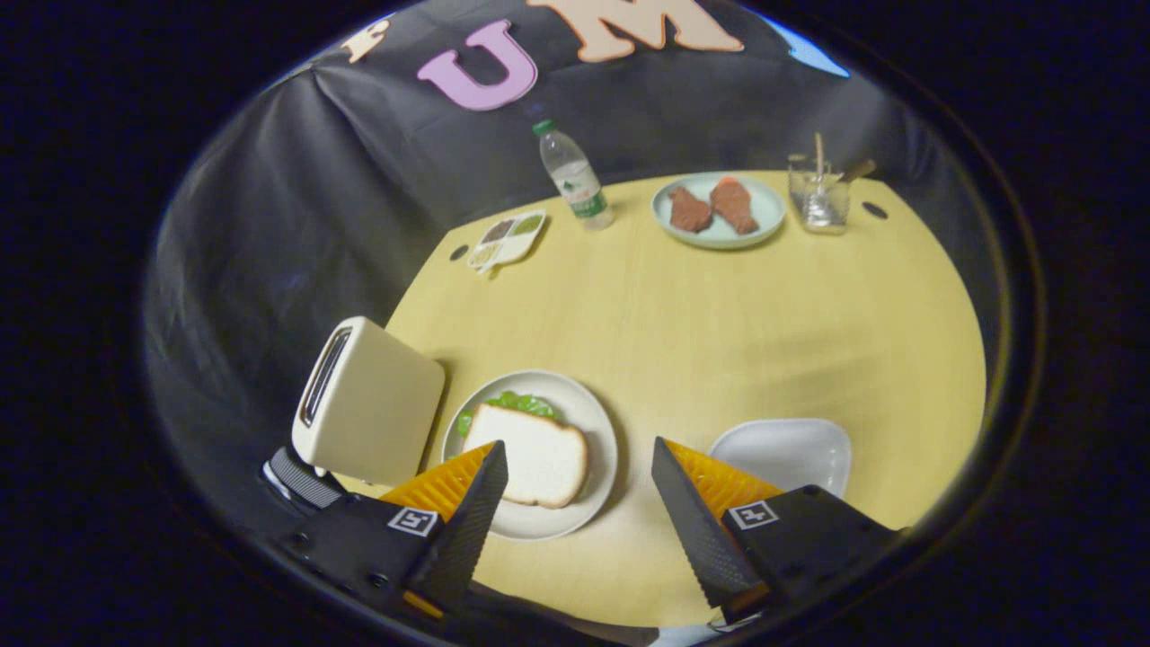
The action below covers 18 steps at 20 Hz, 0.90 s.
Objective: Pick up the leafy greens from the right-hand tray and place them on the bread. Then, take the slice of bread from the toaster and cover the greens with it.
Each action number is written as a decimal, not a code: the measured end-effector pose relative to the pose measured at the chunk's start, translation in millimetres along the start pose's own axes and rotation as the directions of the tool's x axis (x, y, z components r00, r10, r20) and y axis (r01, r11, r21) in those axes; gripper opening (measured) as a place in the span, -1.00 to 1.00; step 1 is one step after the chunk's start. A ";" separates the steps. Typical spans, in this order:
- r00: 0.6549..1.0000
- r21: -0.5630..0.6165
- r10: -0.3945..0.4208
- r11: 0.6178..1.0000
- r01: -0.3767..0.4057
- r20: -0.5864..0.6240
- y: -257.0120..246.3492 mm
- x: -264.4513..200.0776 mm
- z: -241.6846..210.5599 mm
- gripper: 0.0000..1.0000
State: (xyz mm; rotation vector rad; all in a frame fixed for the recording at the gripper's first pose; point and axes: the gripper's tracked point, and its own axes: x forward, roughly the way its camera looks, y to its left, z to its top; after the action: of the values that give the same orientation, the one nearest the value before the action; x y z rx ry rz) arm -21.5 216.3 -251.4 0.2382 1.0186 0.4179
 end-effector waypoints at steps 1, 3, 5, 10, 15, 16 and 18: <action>0.998 -0.001 -0.025 1.000 0.025 0.054 -3.0 -13.0 10.4 1.00; 0.983 -0.008 -0.088 0.996 0.090 0.162 -15.9 -39.2 31.2 1.00; 0.953 -0.018 -0.130 0.990 0.141 0.275 -20.1 -73.4 54.2 1.00; 0.854 -0.011 -0.142 0.985 0.171 0.501 -8.7 -148.8 108.8 1.00; 0.753 -0.021 -0.133 0.981 0.192 0.645 9.2 -218.3 145.8 1.00; 0.736 -0.028 -0.130 0.980 0.199 0.664 12.4 -229.0 149.6 1.00; 0.704 -0.047 -0.133 0.972 0.230 0.697 15.7 -248.9 151.3 1.00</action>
State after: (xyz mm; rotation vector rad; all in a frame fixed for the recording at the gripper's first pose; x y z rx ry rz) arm -8.1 120.0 23.6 0.1503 0.2584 0.1783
